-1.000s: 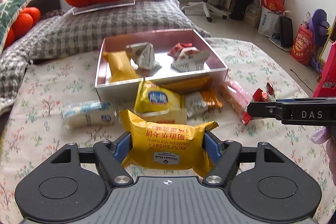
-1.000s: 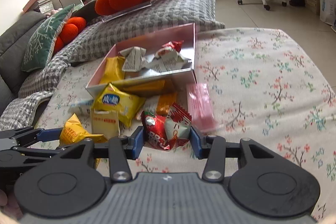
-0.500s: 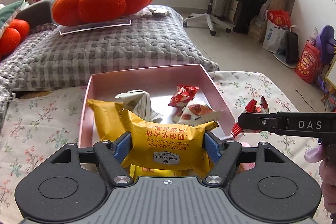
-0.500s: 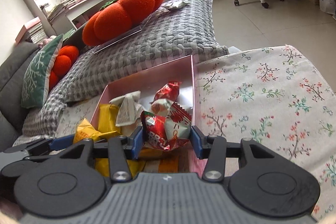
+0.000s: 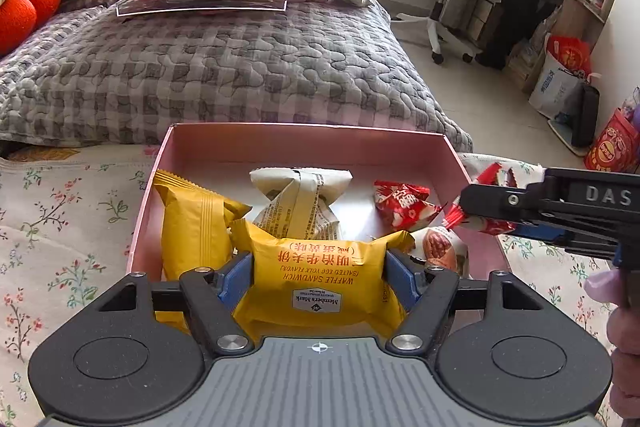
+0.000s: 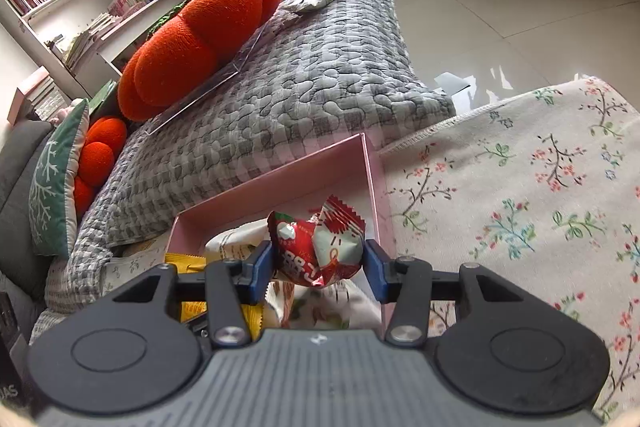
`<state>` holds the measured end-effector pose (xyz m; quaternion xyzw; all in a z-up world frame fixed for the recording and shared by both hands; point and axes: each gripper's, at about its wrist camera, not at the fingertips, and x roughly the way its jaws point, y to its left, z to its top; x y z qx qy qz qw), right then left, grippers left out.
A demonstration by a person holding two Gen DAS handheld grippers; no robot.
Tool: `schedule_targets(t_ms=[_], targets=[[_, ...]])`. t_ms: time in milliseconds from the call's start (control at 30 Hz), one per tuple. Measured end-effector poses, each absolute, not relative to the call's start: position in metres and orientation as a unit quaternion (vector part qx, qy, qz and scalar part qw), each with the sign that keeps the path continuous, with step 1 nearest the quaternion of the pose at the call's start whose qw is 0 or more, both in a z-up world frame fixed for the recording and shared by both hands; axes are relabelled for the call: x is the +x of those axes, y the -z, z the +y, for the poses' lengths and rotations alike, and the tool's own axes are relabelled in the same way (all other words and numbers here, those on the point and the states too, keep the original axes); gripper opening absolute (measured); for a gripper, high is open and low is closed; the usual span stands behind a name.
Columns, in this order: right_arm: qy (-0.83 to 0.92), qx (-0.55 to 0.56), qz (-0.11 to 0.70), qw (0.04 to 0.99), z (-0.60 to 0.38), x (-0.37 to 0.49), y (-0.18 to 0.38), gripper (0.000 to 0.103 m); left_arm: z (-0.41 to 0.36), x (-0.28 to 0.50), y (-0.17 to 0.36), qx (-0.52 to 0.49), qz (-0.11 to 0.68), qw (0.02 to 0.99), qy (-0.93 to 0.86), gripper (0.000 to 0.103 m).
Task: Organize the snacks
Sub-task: 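Carry the sandwich pack with the left gripper while the right carries the red candy over the box, then open both grippers to drop the sandwich pack and red candy into the box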
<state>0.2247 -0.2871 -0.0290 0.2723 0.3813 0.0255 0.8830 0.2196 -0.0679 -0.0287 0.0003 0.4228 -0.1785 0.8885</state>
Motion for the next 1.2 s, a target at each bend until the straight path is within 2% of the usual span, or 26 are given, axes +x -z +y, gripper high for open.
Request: schedule_targets(t_ms=[433, 533, 767, 1200], targets=[[-0.01, 0.247, 0.398, 0.883, -0.275, 0.248, 0.031, 0.048, -0.07, 0.223, 0.03, 0.006, 0.423, 0.884, 0.202, 0.076], [-0.013, 0.253, 0.395, 0.883, -0.275, 0.248, 0.029, 0.064, -0.068, 0.221, 0.03, -0.004, 0.423, 0.879, 0.221, 0.084], [-0.015, 0.252, 0.393, 0.884, -0.273, 0.243, 0.022, 0.077, -0.071, 0.213, 0.024, 0.004, 0.423, 0.879, 0.219, 0.091], [-0.011, 0.218, 0.383, 0.898, -0.267, 0.209, -0.008, 0.089, -0.061, 0.179, -0.01, 0.022, 0.409, 0.887, 0.213, 0.096]])
